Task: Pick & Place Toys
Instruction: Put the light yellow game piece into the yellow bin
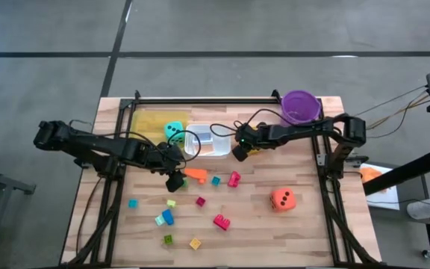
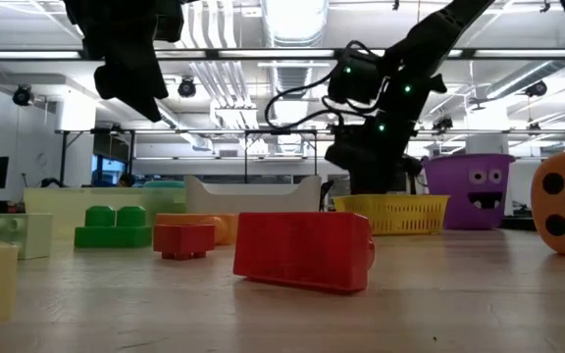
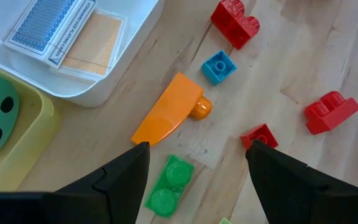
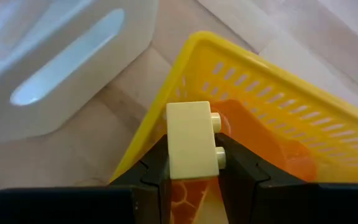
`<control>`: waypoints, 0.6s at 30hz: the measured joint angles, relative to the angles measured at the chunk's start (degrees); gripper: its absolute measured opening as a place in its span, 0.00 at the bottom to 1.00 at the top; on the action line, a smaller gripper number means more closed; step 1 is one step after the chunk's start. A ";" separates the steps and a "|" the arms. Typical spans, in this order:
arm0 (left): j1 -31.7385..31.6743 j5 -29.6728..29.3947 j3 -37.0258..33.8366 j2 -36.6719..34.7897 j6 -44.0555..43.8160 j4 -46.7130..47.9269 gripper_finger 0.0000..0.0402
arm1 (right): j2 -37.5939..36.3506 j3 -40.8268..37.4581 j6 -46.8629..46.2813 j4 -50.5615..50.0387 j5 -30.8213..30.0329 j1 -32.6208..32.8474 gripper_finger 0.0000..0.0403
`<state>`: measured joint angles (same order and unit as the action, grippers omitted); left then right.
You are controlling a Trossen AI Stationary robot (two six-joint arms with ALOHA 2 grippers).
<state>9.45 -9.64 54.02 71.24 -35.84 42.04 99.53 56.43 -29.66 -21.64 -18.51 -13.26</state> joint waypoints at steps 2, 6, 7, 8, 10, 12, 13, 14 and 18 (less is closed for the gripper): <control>0.00 -0.04 0.00 0.00 -0.01 0.02 0.66 | -0.04 0.24 0.11 0.03 0.54 -0.08 0.21; 0.00 -0.04 0.00 0.00 0.00 0.00 0.66 | -0.18 0.21 0.25 -0.06 0.58 -0.52 0.21; 0.00 -0.05 0.00 0.00 -0.02 0.02 0.66 | -0.18 0.19 0.37 -0.07 0.57 -0.58 0.21; 0.00 -0.05 0.00 0.00 -0.02 0.02 0.66 | -0.18 0.19 0.55 -0.06 0.58 -0.63 0.21; 0.00 -0.05 0.00 0.00 -0.02 0.02 0.66 | -0.18 0.19 0.74 -0.05 0.81 -0.72 0.21; 0.00 -0.05 0.00 0.00 -0.02 0.02 0.66 | -0.16 0.19 0.84 -0.06 0.84 -0.72 0.21; 0.00 -0.05 0.00 0.00 -0.02 0.02 0.66 | -0.16 0.19 0.94 -0.06 0.84 -0.70 0.21; 0.00 -0.05 0.00 0.00 -0.02 0.02 0.66 | -0.16 0.19 0.99 -0.05 0.85 -0.70 0.21; 0.00 -0.05 0.00 0.00 -0.02 0.02 0.66 | -0.16 0.19 1.14 -0.04 0.98 -0.70 0.27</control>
<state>9.45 -9.69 54.02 71.24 -35.86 42.06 99.37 56.62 -28.53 -21.68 -17.53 -13.96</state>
